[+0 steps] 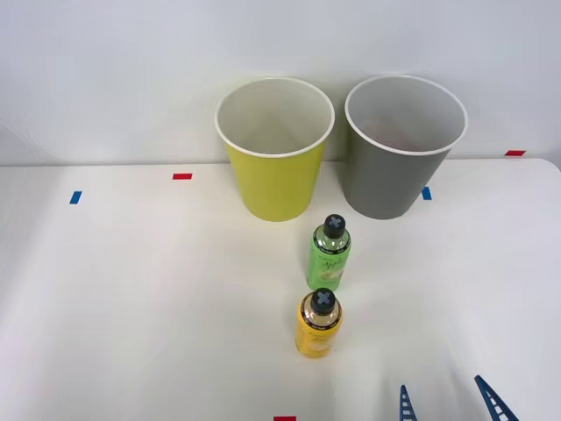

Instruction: Put cans in the gray bin, plastic bottles in the light green bin

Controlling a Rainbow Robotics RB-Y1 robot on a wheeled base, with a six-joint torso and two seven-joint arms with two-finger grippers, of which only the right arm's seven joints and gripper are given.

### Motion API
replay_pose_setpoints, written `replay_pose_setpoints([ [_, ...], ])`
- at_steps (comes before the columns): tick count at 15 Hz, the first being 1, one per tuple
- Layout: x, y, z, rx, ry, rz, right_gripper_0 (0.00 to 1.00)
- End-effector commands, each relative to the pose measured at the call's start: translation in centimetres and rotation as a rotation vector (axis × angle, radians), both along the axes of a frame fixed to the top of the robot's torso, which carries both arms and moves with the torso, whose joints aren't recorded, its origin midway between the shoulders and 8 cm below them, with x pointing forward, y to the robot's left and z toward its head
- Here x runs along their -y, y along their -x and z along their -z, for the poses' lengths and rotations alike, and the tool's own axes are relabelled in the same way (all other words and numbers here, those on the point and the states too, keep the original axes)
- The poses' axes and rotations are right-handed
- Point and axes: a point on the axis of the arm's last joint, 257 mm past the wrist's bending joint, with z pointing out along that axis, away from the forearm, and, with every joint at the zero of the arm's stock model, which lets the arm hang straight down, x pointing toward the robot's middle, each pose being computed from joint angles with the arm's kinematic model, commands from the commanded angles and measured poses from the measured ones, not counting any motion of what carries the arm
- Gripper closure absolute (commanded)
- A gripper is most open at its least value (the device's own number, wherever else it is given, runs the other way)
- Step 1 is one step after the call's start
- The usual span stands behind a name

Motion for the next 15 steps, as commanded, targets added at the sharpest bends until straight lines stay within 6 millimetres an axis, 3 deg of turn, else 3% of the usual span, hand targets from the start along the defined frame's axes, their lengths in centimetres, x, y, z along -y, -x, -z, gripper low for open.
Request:
replay_pose_setpoints([
  [1, 0.0, 0.0, 0.0, 0.0, 0.0, 0.0, 0.0],
  [15, 0.0, 0.0, 0.0, 0.0, 0.0, 0.0, 0.0],
])
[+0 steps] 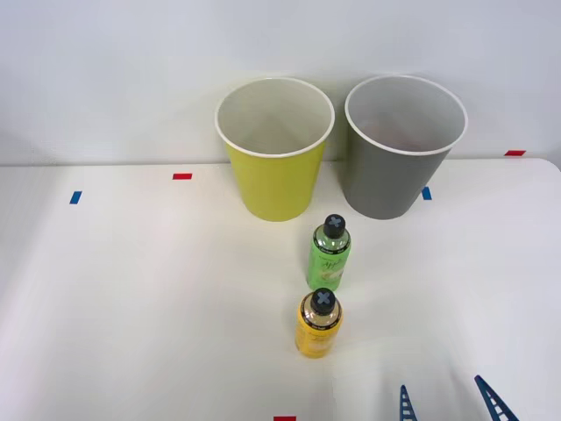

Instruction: Put cans in the gray bin, plastic bottles in the light green bin

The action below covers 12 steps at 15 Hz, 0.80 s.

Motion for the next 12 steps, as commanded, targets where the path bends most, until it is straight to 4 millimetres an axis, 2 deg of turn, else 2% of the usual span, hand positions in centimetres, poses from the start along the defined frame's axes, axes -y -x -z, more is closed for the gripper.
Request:
replay_pose_setpoints([
  [1, 0.0, 0.0, 0.0, 0.0, 0.0, 0.0, 0.0],
  [4, 0.0, 0.0, 0.0, 0.0, 0.0, 0.0, 0.0],
  [5, 0.1, 0.1, 1.5, -0.035, 0.006, -0.003, 0.0],
  [6, -0.3, -0.2, 1.6, -0.027, 0.007, -0.017, 0.0],
  [9, -1.9, -1.3, 0.1, 0.028, 0.051, -0.109, 0.0],
  [12, -4.2, -1.0, -1.1, 0.075, 0.046, -0.24, 0.0],
])
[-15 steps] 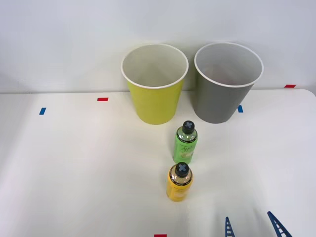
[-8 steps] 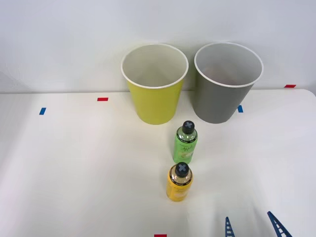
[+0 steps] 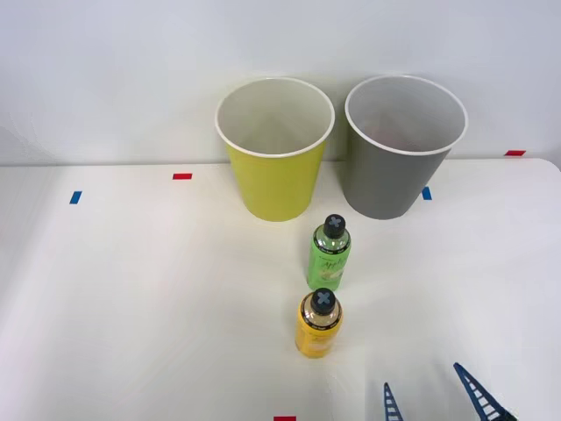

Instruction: Put cans in the gray bin, plastic bottles in the light green bin

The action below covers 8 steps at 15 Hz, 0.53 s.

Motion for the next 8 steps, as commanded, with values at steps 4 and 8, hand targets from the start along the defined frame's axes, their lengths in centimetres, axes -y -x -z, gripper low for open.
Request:
replay_pose_setpoints([
  [4, -3.9, 0.7, -2.0, 0.089, 0.026, -0.176, 0.0],
  [8, -6.9, -0.4, -3.0, 0.135, 0.023, -0.223, 0.0],
])
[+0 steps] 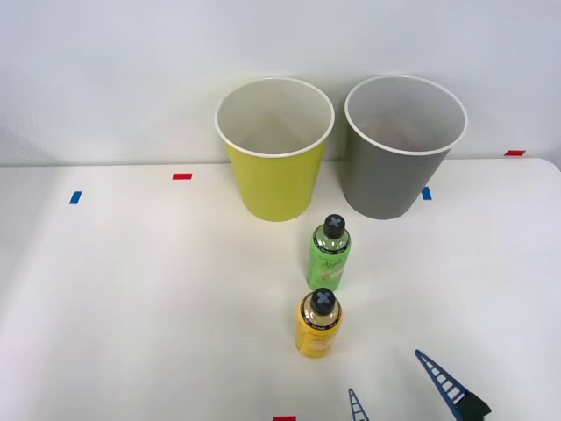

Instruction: Put cans in the gray bin, plastic bottles in the light green bin

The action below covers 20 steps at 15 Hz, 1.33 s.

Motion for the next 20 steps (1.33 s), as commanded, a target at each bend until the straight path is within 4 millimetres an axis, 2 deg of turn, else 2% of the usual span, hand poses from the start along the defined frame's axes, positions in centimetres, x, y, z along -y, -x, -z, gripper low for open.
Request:
replay_pose_setpoints([
  [1, -1.8, -0.9, -0.9, 0.032, -0.01, -0.032, 0.0],
  [6, -3.8, -2.4, -1.9, 0.041, -0.065, -0.074, 0.0],
  [12, -5.1, -4.4, -2.7, 0.015, -0.161, -0.062, 0.0],
  [20, -7.4, -7.3, -3.5, 0.008, -0.162, -0.098, 0.0],
])
